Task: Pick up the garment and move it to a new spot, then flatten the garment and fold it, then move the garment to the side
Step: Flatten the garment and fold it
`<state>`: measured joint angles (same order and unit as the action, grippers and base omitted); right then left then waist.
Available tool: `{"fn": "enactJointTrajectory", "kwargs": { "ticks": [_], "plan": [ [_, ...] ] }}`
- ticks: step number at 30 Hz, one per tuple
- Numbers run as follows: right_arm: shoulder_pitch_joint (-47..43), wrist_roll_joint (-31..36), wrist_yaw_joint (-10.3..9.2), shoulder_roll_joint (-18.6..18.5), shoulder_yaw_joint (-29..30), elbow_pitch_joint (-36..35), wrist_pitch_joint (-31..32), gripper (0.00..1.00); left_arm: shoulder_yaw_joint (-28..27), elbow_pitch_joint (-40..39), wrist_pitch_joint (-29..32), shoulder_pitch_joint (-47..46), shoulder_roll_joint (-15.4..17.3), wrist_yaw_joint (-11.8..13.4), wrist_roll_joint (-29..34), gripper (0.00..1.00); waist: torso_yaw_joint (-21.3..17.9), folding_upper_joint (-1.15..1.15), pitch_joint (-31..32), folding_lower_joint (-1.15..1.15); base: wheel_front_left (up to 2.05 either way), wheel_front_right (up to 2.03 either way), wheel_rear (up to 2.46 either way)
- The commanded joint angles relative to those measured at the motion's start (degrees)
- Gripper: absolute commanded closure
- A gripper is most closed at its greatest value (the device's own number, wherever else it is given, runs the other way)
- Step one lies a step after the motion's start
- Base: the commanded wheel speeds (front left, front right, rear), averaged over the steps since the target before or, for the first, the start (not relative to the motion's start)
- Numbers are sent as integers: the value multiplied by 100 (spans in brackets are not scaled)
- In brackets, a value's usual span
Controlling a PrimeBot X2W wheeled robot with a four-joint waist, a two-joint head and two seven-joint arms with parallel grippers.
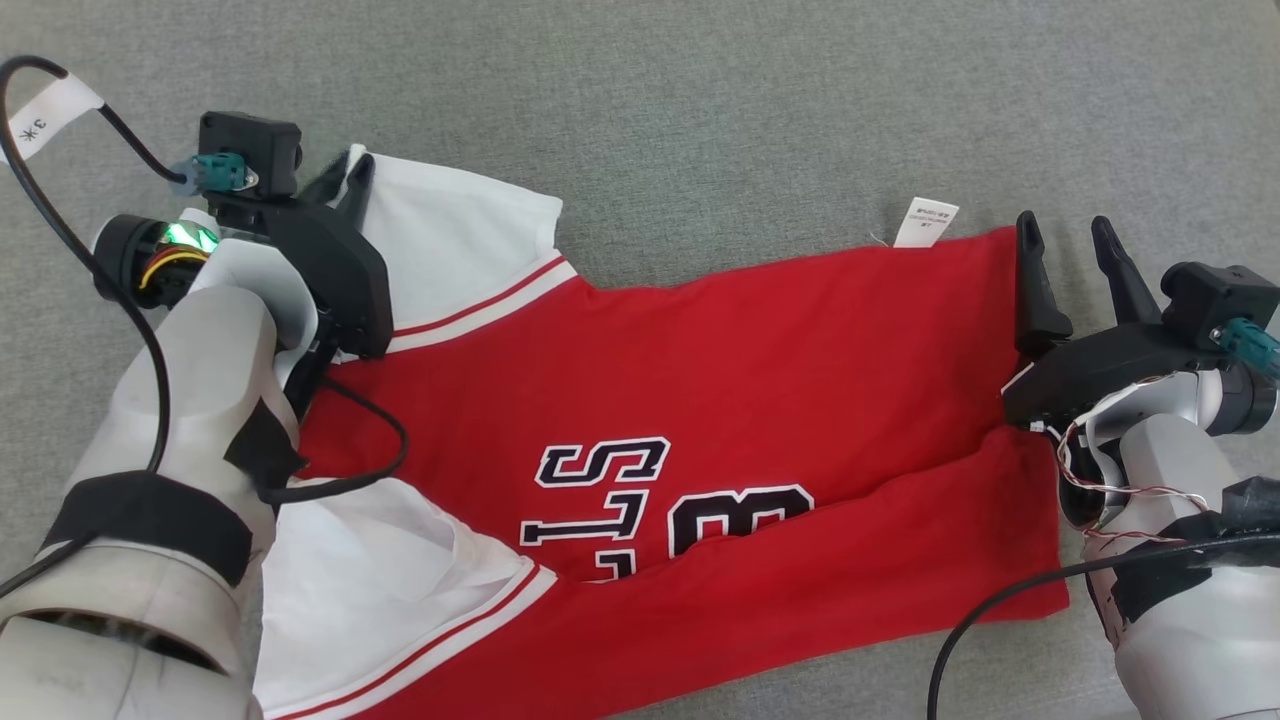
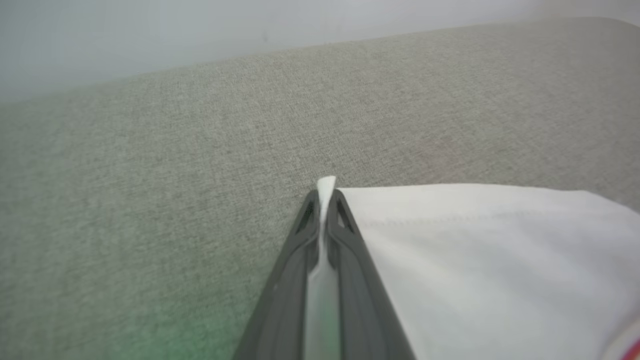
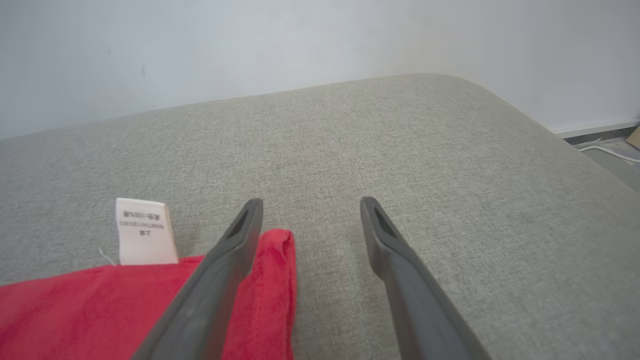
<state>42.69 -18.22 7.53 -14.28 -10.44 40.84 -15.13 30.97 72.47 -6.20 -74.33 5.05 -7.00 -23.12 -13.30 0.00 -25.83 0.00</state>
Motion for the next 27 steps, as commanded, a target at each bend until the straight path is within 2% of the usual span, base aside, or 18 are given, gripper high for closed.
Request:
{"fn": "enactJointTrajectory", "kwargs": {
  "ticks": [1,14,20,21,23,25,27],
  "plan": [
    [-67,-53,-8,-23,-6,-13,0,0,41,101,-19,113,0,-16,-47,100,18,0,4,0,0,0,0],
    [-61,-400,-8,-86,-238,389,0,0,322,-16,-341,200,-82,-40,-234,100,178,0,112,0,0,0,0],
    [67,-608,-8,-53,-573,659,1,0,549,-172,-349,169,-79,-42,-444,100,233,0,101,0,0,0,0],
    [122,-640,-8,-70,-633,720,2,3,601,-206,-374,172,-82,-42,-468,100,246,0,96,0,0,0,0],
    [183,-686,-8,-101,-694,801,2,40,680,-271,-452,174,-61,-42,-504,100,270,0,91,0,0,0,0],
    [209,-694,-8,-133,-684,821,1,71,772,-297,-509,195,-59,-42,-528,100,298,0,98,0,0,0,0],
    [200,-674,-8,-155,-664,785,1,86,831,-312,-555,231,-64,-42,-586,100,328,0,117,0,0,0,0]
  ]
}}
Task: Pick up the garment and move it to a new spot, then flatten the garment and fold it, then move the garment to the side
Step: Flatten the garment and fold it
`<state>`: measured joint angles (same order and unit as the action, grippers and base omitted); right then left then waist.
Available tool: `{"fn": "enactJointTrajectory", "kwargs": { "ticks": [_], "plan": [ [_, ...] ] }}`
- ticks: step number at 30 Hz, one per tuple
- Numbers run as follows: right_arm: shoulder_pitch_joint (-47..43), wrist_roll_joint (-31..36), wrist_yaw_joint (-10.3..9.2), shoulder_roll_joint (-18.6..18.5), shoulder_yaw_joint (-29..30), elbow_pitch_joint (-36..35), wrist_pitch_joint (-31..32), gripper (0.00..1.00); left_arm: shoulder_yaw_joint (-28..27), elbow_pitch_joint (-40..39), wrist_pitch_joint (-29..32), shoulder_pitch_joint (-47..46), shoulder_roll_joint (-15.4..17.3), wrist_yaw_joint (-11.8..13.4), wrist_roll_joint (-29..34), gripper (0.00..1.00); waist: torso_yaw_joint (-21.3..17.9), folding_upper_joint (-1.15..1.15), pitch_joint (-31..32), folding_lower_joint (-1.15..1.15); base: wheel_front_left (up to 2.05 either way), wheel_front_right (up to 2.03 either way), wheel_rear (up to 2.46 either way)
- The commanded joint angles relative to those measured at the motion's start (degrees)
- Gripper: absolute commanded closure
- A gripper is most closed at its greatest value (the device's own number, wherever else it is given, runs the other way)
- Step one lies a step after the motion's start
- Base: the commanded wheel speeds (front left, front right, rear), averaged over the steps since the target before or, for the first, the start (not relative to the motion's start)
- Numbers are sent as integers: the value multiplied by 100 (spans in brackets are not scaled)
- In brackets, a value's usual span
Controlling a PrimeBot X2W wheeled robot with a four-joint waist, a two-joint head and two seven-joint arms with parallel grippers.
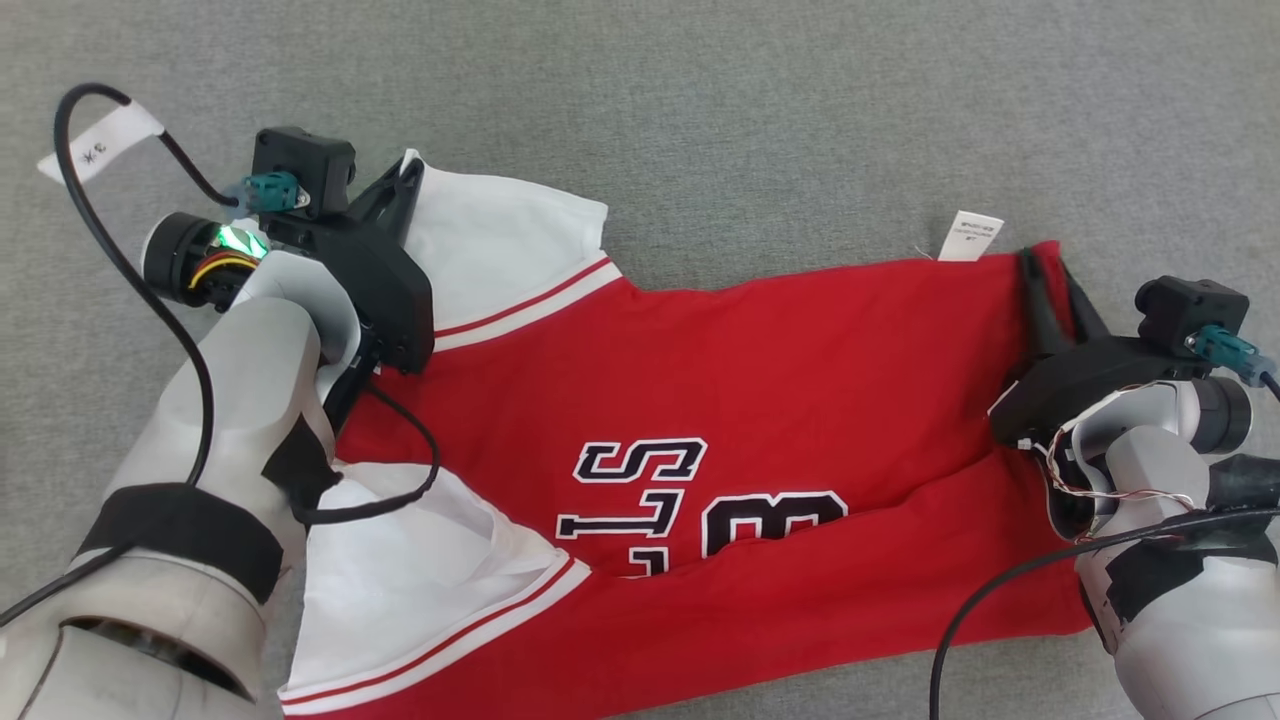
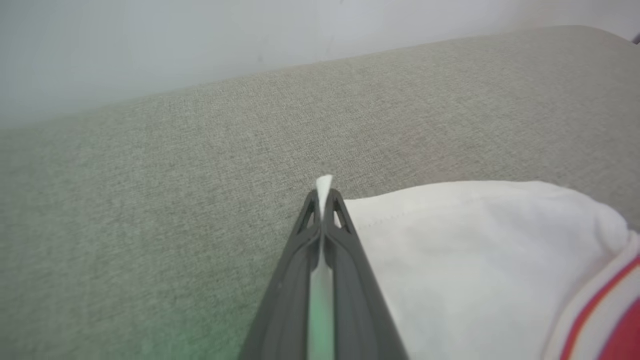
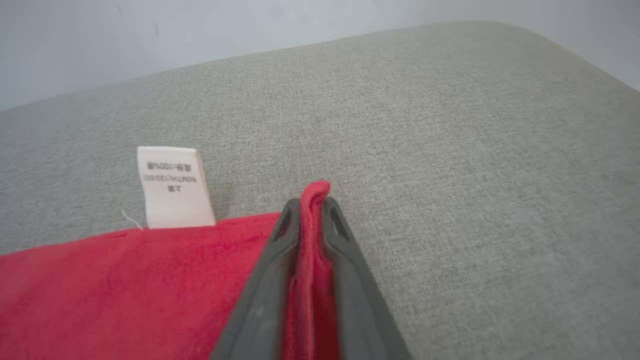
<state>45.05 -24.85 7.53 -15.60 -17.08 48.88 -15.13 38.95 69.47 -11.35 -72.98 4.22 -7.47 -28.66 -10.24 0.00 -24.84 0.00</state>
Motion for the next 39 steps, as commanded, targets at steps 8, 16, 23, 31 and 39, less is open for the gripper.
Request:
{"fn": "enactJointTrajectory", "kwargs": {
  "ticks": [8,16,23,31,39],
  "plan": [
    [-192,144,-8,-141,194,-214,0,100,287,-166,-269,246,30,4,-262,100,141,0,176,0,0,0,0],
    [-536,116,-8,-306,250,-454,1,100,257,-610,-383,546,-19,3,-480,100,331,0,476,0,0,0,0],
    [-1049,17,-8,-533,181,-979,1,100,-123,-1701,-386,1225,50,3,-309,100,559,0,813,0,0,0,0],
    [-1785,-110,-8,-799,180,-1492,1,100,-791,-3083,-388,2565,35,4,120,100,819,0,1155,0,0,0,0],
    [-2400,-176,-8,-979,352,-1561,1,100,-1190,-4028,-387,3733,2,3,432,100,1053,0,1381,0,0,0,0]
  ]
}}
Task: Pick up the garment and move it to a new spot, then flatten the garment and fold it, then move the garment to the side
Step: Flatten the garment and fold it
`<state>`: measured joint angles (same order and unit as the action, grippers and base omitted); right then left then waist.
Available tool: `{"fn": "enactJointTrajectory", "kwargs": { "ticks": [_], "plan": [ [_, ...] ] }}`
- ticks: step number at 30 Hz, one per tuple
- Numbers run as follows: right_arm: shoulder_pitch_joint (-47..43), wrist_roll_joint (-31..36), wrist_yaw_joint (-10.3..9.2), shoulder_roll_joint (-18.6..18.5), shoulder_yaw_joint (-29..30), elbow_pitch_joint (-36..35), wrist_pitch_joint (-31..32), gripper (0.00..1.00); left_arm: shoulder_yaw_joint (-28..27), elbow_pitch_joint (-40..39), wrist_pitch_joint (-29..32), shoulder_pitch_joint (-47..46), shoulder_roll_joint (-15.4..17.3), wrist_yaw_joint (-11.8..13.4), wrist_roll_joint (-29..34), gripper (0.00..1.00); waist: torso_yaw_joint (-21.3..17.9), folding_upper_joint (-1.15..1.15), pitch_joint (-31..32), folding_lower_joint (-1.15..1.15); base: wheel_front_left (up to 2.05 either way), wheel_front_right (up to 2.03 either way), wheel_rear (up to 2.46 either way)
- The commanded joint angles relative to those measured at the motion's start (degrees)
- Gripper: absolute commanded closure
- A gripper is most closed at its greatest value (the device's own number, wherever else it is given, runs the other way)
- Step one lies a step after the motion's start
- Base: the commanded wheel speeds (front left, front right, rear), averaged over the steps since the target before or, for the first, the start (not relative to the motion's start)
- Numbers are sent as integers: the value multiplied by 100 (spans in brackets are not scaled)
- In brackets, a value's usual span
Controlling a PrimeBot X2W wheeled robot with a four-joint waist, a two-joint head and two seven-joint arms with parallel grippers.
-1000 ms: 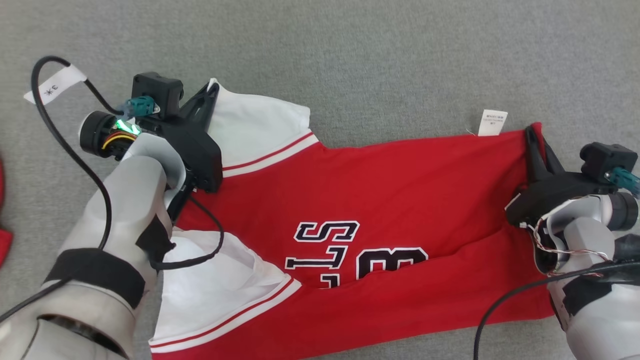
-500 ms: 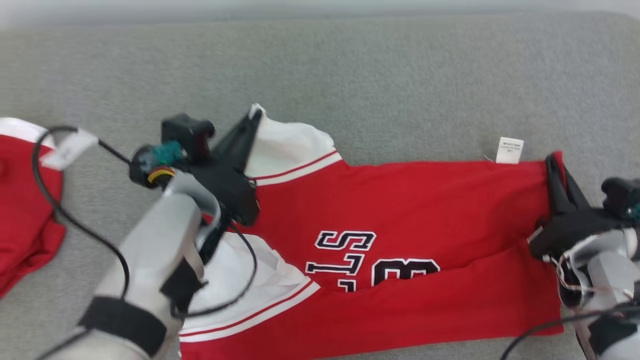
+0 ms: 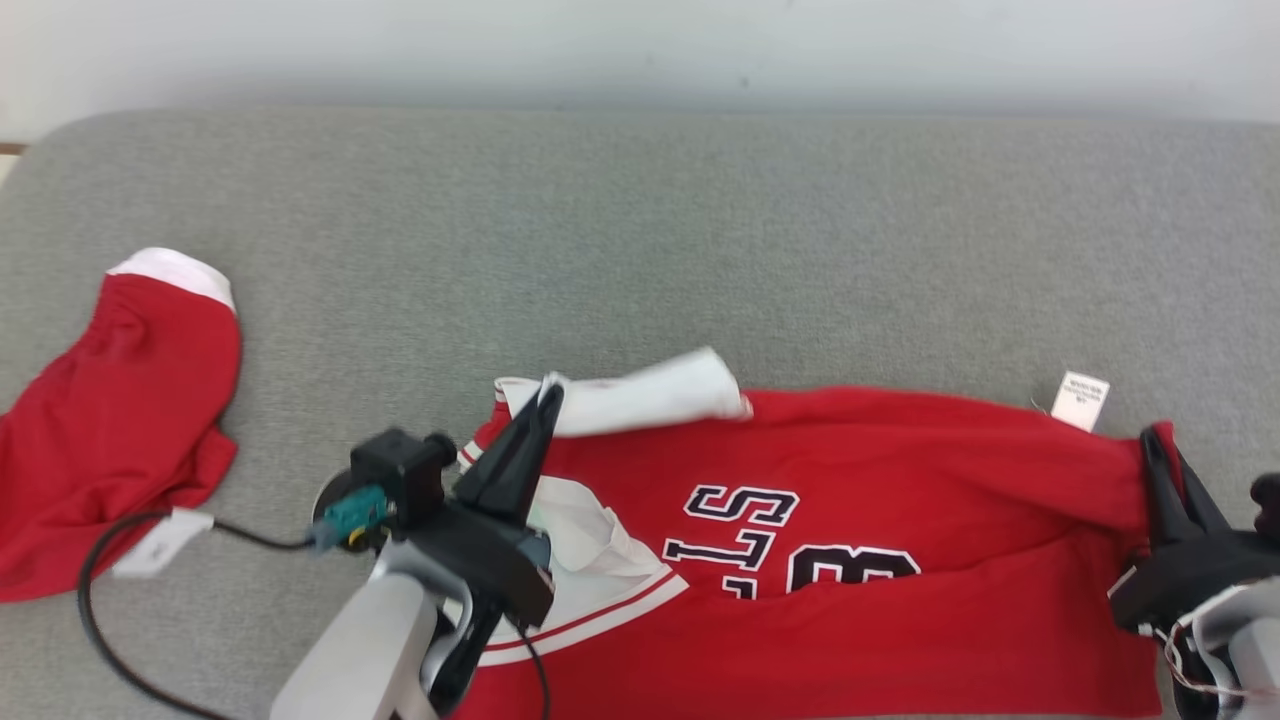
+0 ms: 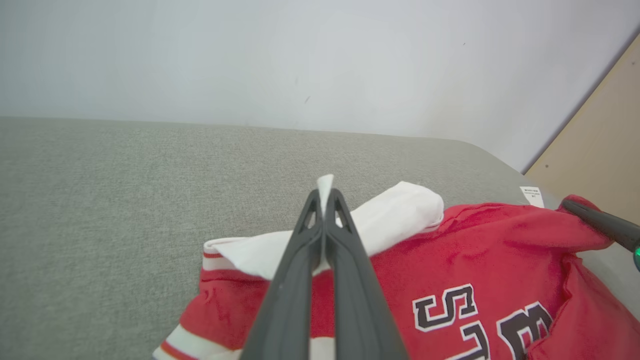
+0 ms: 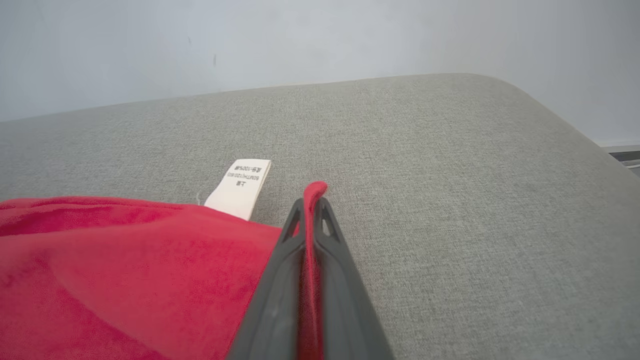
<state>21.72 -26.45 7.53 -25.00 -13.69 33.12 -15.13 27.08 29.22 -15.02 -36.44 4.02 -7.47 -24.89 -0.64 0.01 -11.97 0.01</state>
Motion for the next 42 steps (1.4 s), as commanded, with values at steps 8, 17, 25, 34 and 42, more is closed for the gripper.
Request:
{"fn": "enactJointTrajectory", "kwargs": {
  "ticks": [8,17,25,34,42],
  "plan": [
    [-408,32,-8,-6,218,139,1,100,-275,-463,-21,802,79,3,158,100,187,-1,254,-1,0,0,0],
    [-652,2,-8,-20,342,318,1,100,-304,-848,-21,1597,66,3,106,100,320,-1,441,-1,0,0,0],
    [-731,38,-8,31,342,361,1,100,-350,-944,-21,2002,54,3,72,100,394,-1,536,-1,0,0,0],
    [-946,74,-8,133,392,203,1,100,-406,-803,-21,2332,2,3,55,100,335,-1,690,-1,0,0,0],
    [-1130,-7,-8,272,465,188,1,0,-496,-625,-21,2457,-21,3,130,58,229,-1,808,-1,0,0,0]
  ]
}}
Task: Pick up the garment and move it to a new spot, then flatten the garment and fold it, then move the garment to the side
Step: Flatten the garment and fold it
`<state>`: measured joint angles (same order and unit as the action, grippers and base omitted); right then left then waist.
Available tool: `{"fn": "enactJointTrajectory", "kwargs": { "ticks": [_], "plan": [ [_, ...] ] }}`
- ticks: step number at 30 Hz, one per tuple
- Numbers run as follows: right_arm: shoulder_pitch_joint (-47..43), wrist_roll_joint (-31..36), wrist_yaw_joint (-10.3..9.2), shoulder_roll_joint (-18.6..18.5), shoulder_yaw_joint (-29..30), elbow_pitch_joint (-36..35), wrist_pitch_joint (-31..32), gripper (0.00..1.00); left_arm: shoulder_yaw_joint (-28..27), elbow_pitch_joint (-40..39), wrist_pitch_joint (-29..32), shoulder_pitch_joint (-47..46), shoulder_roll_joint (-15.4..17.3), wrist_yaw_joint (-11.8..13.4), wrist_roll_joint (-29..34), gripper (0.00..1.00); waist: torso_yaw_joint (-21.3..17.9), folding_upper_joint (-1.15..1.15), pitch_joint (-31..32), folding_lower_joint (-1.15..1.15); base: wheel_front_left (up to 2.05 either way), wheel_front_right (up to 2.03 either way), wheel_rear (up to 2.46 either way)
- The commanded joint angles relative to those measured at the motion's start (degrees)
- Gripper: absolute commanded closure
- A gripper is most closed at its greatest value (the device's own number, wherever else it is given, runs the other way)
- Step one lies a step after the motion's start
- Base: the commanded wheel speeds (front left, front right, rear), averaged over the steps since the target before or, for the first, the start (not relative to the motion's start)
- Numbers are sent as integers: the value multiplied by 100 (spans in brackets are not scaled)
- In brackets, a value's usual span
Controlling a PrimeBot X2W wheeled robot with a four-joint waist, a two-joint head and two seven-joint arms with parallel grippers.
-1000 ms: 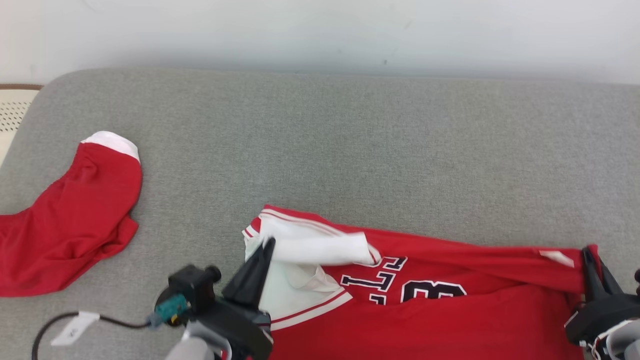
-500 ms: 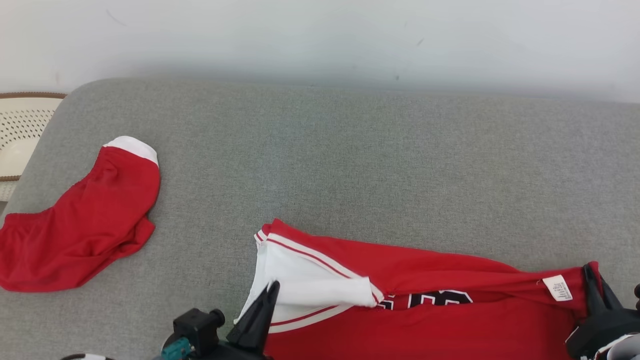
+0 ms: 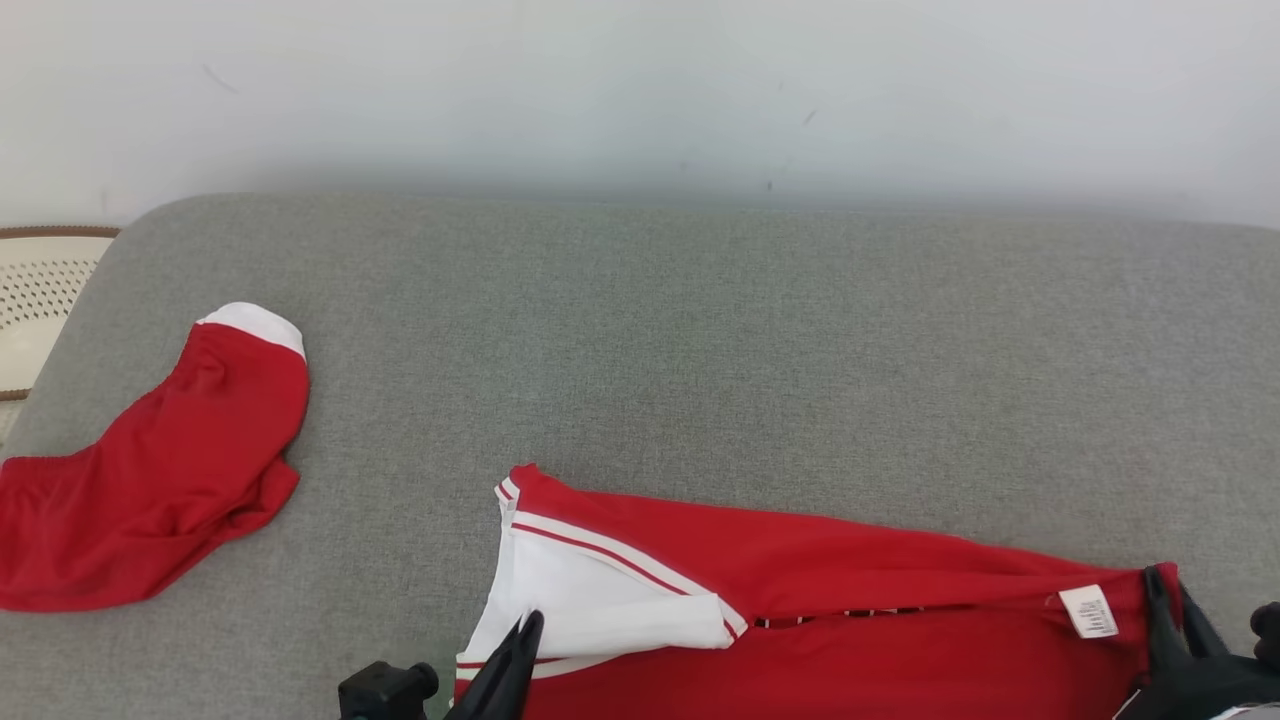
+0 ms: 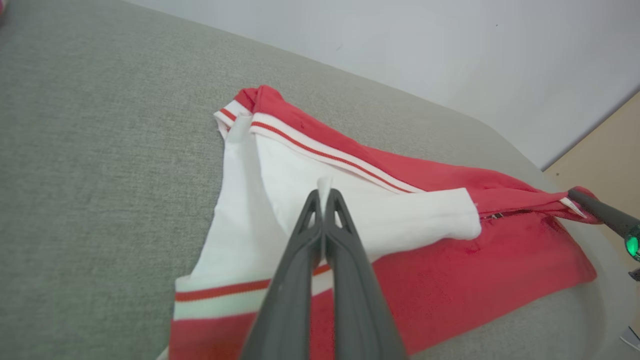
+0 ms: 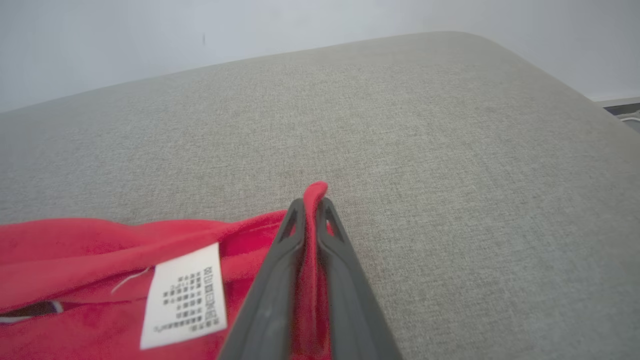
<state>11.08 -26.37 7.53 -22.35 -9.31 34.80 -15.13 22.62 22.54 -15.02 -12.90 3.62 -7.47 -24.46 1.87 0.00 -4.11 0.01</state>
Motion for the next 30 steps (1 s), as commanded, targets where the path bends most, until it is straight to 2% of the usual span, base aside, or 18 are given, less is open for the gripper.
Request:
{"fn": "enactJointTrajectory", "kwargs": {
  "ticks": [1,8,12,18,30],
  "plan": [
    [-98,-22,-8,8,72,45,1,0,-89,98,-21,135,23,3,116,0,-31,0,34,-1,0,0,0],
    [-326,61,-8,-33,721,53,1,0,-692,108,-21,374,-3,21,526,0,-43,0,114,-1,0,0,0],
    [-381,147,-7,94,970,-154,0,0,-1082,-72,-21,558,-34,114,807,0,-55,0,139,-1,0,0,0],
    [-198,71,-7,334,853,-289,1,0,-1261,-295,-21,654,-65,122,1084,0,32,0,81,-1,0,0,0],
    [-234,-133,-7,496,597,442,1,0,-1188,-370,-21,608,-70,112,1018,0,294,0,-40,-1,0,0,0]
  ]
}}
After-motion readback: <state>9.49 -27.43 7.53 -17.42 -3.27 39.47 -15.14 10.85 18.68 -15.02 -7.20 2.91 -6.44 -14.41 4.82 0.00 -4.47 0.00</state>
